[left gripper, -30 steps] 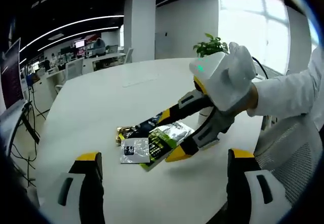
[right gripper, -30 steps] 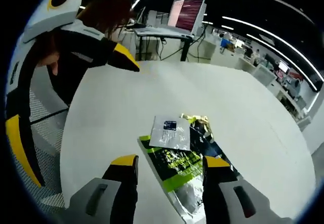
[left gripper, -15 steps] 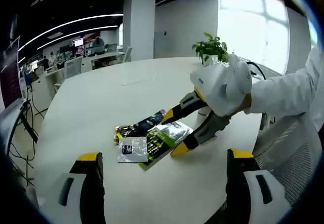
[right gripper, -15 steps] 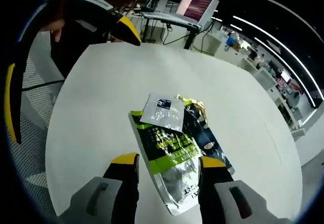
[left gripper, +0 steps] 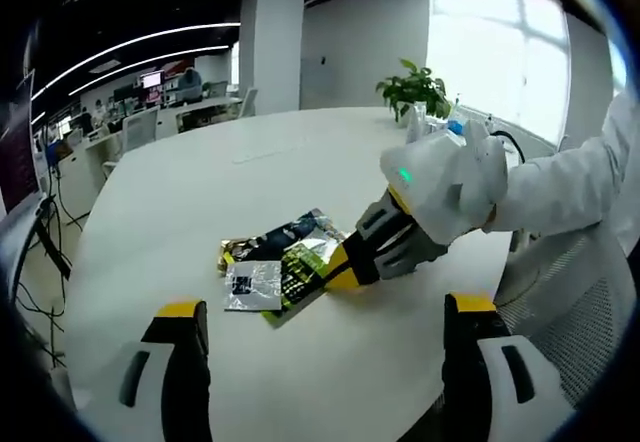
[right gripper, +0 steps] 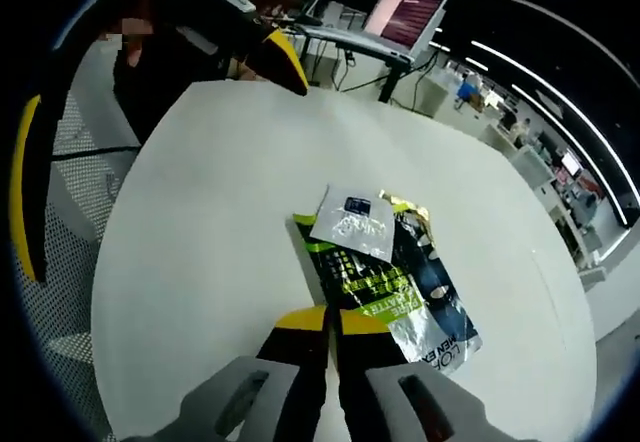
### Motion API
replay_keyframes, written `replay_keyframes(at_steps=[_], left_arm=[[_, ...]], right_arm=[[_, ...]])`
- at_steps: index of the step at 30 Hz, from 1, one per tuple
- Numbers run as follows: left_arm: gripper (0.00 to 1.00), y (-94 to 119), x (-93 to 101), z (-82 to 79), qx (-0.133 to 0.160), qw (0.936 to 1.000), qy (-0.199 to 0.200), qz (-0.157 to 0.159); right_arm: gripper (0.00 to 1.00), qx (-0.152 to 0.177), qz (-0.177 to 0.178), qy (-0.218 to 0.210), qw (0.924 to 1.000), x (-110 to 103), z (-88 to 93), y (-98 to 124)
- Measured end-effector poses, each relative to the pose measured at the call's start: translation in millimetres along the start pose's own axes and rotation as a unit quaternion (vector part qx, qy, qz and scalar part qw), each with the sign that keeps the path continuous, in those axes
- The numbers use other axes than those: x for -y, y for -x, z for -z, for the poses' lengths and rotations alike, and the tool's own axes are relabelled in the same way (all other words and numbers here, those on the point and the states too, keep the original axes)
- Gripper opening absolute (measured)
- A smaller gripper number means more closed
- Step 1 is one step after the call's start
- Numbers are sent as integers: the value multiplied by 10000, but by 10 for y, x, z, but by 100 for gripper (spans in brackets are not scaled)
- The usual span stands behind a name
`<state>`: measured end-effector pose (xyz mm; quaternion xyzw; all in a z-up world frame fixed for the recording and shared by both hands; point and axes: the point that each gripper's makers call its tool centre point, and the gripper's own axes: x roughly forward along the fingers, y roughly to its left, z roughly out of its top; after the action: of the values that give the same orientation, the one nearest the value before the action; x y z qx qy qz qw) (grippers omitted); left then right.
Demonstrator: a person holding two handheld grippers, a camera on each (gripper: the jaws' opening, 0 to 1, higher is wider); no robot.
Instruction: Arrange the skincare products in the storage area until every visible bottle or jar stands upright without overlapping.
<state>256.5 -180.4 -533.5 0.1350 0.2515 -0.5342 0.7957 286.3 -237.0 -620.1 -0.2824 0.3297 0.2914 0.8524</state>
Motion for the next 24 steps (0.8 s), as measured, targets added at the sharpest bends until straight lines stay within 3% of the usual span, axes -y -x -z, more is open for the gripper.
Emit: replay_keyframes(at_steps=[6,9,11,16,17,19,24], left_arm=[[84,-64,71,35,-202,9981,-573,50],[66,-75,75,-36,-51,9968,-796,79],[56,-93,25,-54,-95,9932,-1159,-64],[44,-214,-187,-135,-166,9725,-2241,-620],[42,-270,-193,-131,-311,9672,-2452,-593],[38,-388,-151,-186,-200,9596,-2757,-517],[34,-618,-74,-141,-373,9394,-3393,-334]], right_arm=[[0,2,18,196,9998,-15,-7,21],[0,106,33,175,9998,-5,-45,73],[0,197,51,143,9997,5,-81,122],[0,321,111,111,9994,42,-146,175],[0,353,121,122,9992,39,-163,203],[0,418,143,102,9990,58,-199,232],[0,670,197,-121,9975,110,-319,321]])
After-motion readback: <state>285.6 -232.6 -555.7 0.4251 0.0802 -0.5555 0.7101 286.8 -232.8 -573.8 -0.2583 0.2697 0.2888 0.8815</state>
